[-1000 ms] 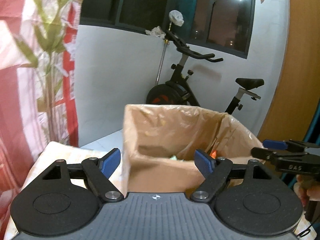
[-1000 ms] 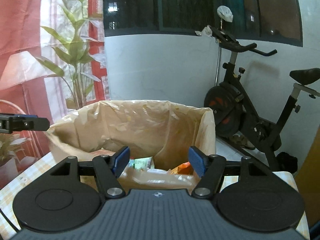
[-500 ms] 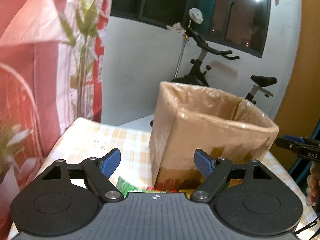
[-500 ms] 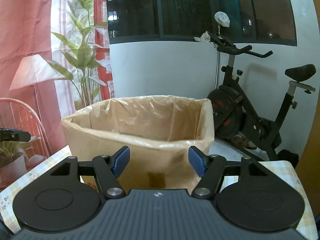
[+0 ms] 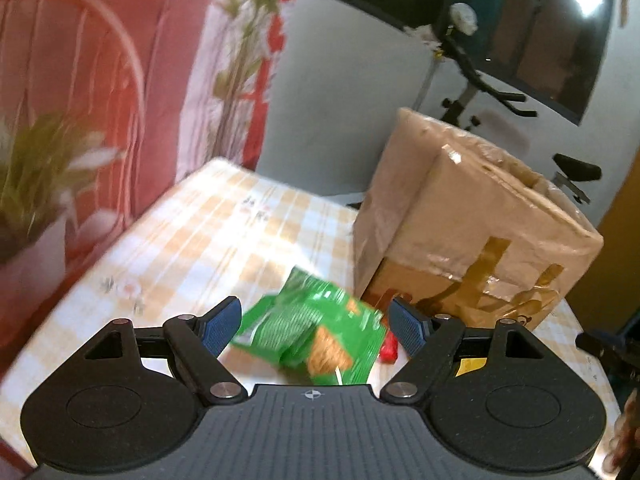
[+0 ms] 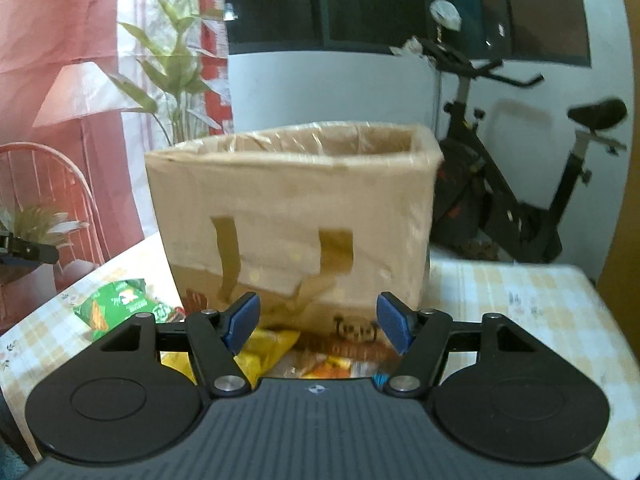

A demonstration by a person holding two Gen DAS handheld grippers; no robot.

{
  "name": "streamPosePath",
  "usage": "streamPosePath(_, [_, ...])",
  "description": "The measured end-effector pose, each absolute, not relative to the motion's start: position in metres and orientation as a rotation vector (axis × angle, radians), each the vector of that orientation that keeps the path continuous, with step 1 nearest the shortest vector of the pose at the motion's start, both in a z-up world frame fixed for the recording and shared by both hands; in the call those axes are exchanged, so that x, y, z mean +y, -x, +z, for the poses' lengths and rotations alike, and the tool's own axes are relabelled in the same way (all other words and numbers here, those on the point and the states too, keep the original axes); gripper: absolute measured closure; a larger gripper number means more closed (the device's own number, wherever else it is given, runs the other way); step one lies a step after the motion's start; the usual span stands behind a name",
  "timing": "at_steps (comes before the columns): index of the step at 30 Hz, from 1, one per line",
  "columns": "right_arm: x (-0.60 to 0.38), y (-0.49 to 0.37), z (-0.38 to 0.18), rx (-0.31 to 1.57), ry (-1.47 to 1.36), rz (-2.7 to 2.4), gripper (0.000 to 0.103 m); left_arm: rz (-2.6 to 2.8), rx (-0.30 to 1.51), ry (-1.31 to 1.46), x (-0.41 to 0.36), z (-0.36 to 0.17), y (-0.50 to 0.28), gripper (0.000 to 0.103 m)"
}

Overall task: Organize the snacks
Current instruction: 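Move both tools back from the box toward the snack pile, then grasp the green chip bag with the left tool while the right tool grasps the gold foil packet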

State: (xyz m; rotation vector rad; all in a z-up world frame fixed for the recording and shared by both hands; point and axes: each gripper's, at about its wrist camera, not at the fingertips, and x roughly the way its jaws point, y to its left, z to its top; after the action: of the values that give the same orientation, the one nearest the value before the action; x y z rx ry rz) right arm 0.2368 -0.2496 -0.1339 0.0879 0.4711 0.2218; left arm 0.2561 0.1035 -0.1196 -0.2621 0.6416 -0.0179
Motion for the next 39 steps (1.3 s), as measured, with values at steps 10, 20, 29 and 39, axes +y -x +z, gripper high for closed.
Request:
streamPosePath(10, [-0.259,-0.231,-0.162,0.559,-0.143,0.175,0.035,-0.022,0.699,0.199,0.093,-0.140,-0.286,0.020])
streamPosePath(20, [-0.270,-0.228,-0.177,0.602,-0.178,0.140,0.035,-0.003,0.762,0.334,0.081,-0.151,-0.280,0.021])
streamPosePath(29, [-0.263,-0.231,-0.182,0.616,-0.175,0.162,0.035,0.096,0.779,0.426,0.086,-0.168,-0.291,0.021])
streamPosePath(39, [-0.269,-0.229,-0.187,0.638,-0.190,0.140,0.035,0.112,0.772,0.494,0.080,-0.184,-0.310,0.020])
